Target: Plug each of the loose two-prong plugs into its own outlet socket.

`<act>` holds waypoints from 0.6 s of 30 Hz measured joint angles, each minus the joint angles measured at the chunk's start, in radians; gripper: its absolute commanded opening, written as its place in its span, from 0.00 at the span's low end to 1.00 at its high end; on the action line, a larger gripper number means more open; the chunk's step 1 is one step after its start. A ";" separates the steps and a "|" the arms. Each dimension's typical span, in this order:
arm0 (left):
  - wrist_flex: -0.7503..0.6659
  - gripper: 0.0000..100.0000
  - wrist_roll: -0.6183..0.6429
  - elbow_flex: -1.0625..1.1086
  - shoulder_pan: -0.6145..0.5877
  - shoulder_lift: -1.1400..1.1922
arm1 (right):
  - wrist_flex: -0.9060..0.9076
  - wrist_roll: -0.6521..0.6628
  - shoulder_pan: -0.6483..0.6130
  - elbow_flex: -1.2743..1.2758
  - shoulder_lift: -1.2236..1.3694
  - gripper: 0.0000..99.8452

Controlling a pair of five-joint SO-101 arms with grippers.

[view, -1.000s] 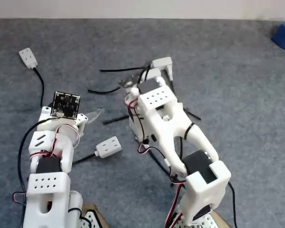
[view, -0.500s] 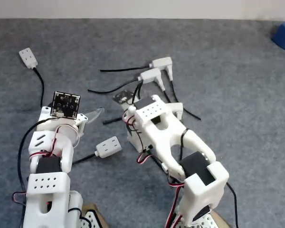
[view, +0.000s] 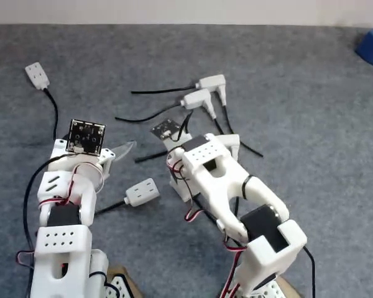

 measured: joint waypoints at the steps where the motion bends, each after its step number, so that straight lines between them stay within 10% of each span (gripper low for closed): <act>1: 0.000 0.41 0.000 0.000 0.000 0.000 | 0.017 -0.008 0.000 -0.017 0.008 0.01; 12: 0.040 0.42 0.011 0.000 -0.023 0.000 | 0.322 -0.040 -0.002 -0.288 -0.209 0.01; 18: 0.109 0.42 0.100 -0.058 -0.017 0.003 | 0.206 -0.086 0.000 -0.110 -0.563 0.01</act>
